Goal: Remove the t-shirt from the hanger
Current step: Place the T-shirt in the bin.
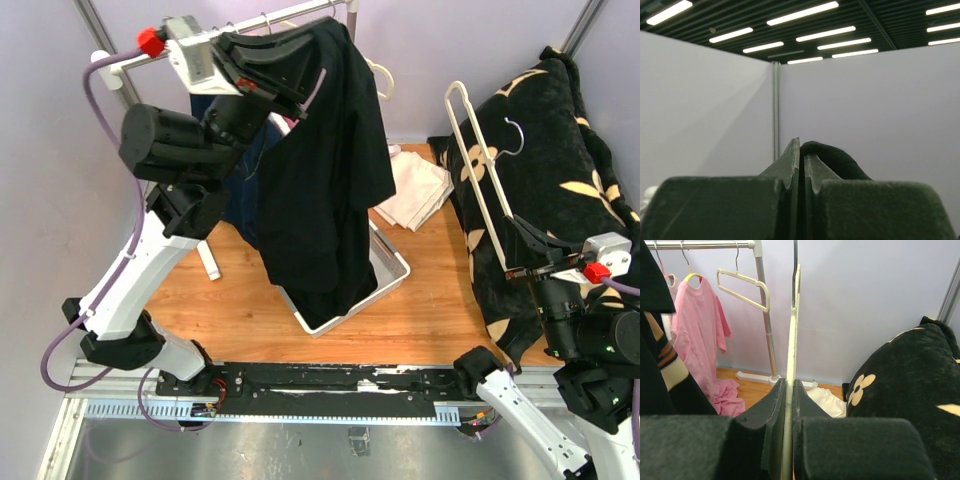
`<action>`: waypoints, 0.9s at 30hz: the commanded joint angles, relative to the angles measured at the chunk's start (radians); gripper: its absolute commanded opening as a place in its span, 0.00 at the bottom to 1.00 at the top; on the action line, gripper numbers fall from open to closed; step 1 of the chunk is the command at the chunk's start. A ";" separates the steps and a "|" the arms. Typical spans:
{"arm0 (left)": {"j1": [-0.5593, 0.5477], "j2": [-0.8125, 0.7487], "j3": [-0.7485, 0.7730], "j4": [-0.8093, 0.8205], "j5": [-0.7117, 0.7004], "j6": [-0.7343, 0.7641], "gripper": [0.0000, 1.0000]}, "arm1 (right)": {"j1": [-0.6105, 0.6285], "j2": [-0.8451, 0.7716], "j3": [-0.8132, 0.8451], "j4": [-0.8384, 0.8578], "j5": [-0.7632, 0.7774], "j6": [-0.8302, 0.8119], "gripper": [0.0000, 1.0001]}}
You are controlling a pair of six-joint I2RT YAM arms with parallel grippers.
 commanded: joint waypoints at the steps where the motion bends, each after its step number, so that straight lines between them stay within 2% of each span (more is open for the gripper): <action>1: 0.000 -0.023 -0.105 0.027 -0.031 -0.029 0.01 | 0.016 0.001 0.007 0.045 0.002 0.005 0.01; 11: -0.005 -0.107 -0.378 -0.008 -0.075 -0.019 0.01 | 0.016 0.010 -0.029 0.059 0.010 -0.001 0.01; 14: -0.014 -0.167 -0.453 -0.079 -0.084 0.000 0.01 | 0.016 0.021 -0.041 0.068 0.008 -0.003 0.01; 21: -0.023 -0.374 -0.729 -0.109 -0.162 -0.014 0.00 | 0.016 0.054 -0.074 0.103 -0.014 0.008 0.01; 27: -0.025 -0.464 -0.887 -0.217 -0.172 -0.059 0.01 | 0.016 0.079 -0.100 0.135 -0.032 0.022 0.01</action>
